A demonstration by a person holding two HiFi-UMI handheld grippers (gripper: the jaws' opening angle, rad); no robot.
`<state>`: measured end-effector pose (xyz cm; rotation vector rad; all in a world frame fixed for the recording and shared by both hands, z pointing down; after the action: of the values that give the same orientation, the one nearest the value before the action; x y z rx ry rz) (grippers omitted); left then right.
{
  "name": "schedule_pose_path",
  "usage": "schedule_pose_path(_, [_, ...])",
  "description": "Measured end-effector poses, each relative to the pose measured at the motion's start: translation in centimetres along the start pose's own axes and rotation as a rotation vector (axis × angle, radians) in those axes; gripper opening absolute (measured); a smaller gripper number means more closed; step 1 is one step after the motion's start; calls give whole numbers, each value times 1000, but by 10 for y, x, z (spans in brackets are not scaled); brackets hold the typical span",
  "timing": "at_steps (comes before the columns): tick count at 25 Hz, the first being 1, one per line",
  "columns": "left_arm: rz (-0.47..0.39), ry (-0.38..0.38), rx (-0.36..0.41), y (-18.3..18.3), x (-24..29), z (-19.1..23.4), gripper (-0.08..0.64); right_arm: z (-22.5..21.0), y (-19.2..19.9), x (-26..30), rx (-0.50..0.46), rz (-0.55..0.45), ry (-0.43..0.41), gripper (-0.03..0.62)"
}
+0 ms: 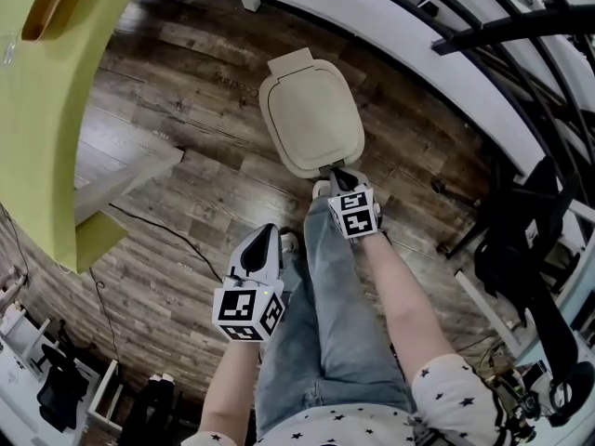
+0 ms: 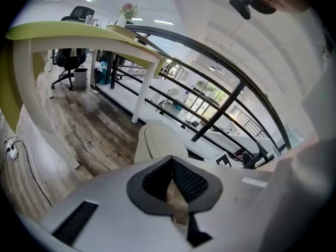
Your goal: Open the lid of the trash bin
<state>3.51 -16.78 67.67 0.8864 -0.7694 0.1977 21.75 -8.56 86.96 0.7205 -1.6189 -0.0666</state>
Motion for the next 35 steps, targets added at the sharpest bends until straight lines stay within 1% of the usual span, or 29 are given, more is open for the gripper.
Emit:
schedule_pose_path(2, [1, 2, 2, 1, -1, -1, 12, 0, 2, 1, -14, -1, 5, -6])
schedule_pose_path(8, [-12, 2, 2, 1, -8, -1, 12, 0, -1, 3, -8, 18, 0, -6])
schedule_pose_path(13, [-24, 2, 9, -4, -21, -4, 12, -2, -3, -2, 49, 53, 8, -6])
schedule_pose_path(17, [-38, 8, 22, -9, -30, -7, 12, -1, -7, -6, 52, 68, 36, -6])
schedule_pose_path(21, [-48, 14, 35, -10, -41, -7, 12, 9, -10, -21, 64, 28, 35, -6])
schedule_pose_path(24, [-55, 17, 39, -12, -51, -8, 12, 19, -9, -35, 57, 16, 28, -6])
schedule_pose_path(31, [-68, 23, 73, -15, -82, -16, 12, 42, -13, -78, 57, -40, 26, -6])
schedule_pose_path(35, [-80, 24, 79, -17, -104, -21, 12, 61, -14, -112, 90, -92, 18, -6])
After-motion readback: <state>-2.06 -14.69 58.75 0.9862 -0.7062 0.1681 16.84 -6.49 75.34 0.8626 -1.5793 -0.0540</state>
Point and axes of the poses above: the fingertips, and each gripper's own axes: x forward along the fingers, z to its left, y out of its underside, the point moved 6 cm from there along -x, backward along the fingers, and after that the axes turned 7 degrees about x, right-handed, at the moved point
